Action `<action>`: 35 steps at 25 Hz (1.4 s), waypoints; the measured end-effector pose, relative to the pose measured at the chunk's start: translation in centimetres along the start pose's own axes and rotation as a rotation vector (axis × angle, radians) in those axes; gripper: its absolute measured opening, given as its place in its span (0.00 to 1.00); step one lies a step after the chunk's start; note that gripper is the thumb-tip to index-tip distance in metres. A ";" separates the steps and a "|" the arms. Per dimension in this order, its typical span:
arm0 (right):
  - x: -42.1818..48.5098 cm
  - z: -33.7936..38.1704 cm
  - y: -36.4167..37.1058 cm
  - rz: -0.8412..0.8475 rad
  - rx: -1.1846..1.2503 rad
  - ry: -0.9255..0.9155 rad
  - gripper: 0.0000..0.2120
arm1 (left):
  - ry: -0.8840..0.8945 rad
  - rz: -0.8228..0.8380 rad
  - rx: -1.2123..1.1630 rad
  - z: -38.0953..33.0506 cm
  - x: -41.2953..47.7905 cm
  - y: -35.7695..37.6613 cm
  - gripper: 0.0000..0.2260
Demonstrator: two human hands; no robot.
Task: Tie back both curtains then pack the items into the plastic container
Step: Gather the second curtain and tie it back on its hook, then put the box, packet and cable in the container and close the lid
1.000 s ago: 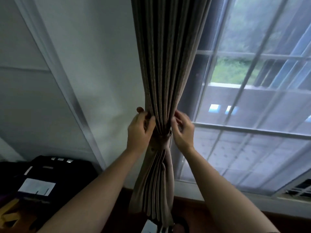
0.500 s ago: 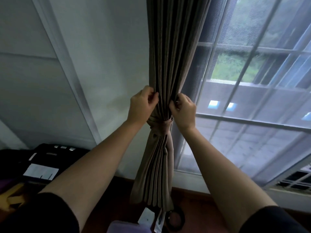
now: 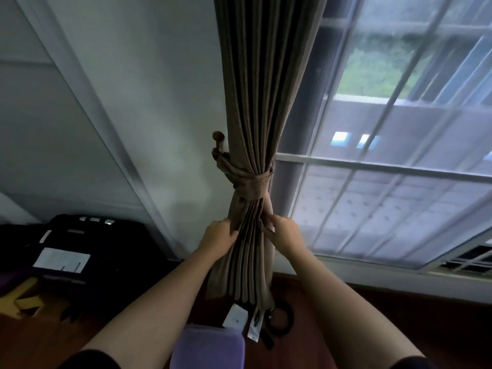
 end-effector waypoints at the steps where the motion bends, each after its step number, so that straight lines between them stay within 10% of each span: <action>1: 0.4 0.0 0.6 0.013 -0.004 0.008 0.15 | -0.007 0.013 0.031 -0.3 0.4 0.6 0.16; 8: 1.5 -1.7 5.7 0.101 0.057 -0.052 0.09 | -0.098 -0.047 0.196 -1.9 1.3 4.6 0.11; 15: 0.6 -4.9 9.3 0.626 -0.159 0.054 0.16 | -0.062 0.021 0.146 -1.4 1.6 4.7 0.10; 25: -14.3 -4.6 13.7 0.408 -0.085 0.199 0.30 | -0.016 0.101 0.091 6.7 -10.5 9.9 0.21; 29: -21.9 -4.0 18.3 0.434 -0.005 0.249 0.65 | -0.050 0.224 0.134 10.3 -16.1 15.3 0.24; 35: -26.6 -7.3 28.1 0.440 0.017 0.272 0.69 | -0.185 0.307 0.092 18.0 -19.3 25.2 0.25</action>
Point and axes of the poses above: each hand's wrist, its own x-axis towards the middle knuckle, its own y-axis out of the palm, z = x × y, the point moved 1 cm from there along x, towards the middle knuckle, and after that the axes turned 7 degrees about x, right-handed, at the moved point
